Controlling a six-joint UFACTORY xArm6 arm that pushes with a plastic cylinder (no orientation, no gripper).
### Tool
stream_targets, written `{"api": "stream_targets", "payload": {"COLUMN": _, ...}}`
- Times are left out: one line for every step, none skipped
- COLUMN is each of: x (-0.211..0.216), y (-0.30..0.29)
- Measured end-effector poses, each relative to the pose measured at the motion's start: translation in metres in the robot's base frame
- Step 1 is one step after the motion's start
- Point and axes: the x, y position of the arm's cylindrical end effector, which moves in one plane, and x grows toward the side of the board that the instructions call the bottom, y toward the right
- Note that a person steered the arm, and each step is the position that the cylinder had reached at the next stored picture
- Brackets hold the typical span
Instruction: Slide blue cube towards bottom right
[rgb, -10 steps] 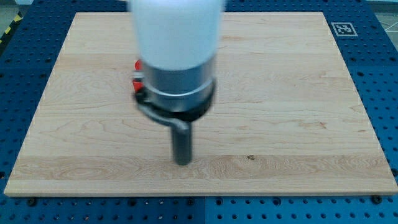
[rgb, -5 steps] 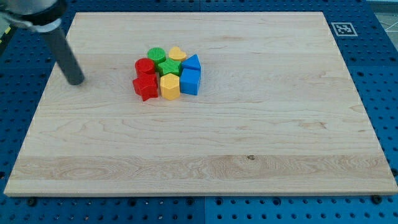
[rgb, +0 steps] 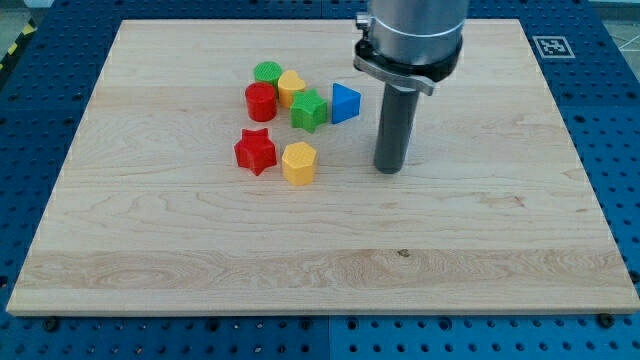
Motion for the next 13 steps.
{"api": "stream_targets", "payload": {"x": -0.024, "y": 0.002}}
{"api": "stream_targets", "payload": {"x": -0.049, "y": 0.002}}
{"api": "stream_targets", "payload": {"x": -0.065, "y": -0.011}}
{"api": "stream_targets", "payload": {"x": -0.092, "y": -0.017}}
{"api": "stream_targets", "payload": {"x": -0.105, "y": -0.004}}
{"api": "stream_targets", "payload": {"x": -0.096, "y": 0.029}}
{"api": "stream_targets", "payload": {"x": -0.063, "y": 0.071}}
{"api": "stream_targets", "payload": {"x": -0.073, "y": 0.084}}
{"api": "stream_targets", "payload": {"x": -0.117, "y": 0.070}}
{"api": "stream_targets", "payload": {"x": -0.148, "y": 0.075}}
{"api": "stream_targets", "payload": {"x": -0.129, "y": 0.111}}
{"api": "stream_targets", "payload": {"x": -0.078, "y": 0.130}}
{"api": "stream_targets", "payload": {"x": -0.025, "y": 0.151}}
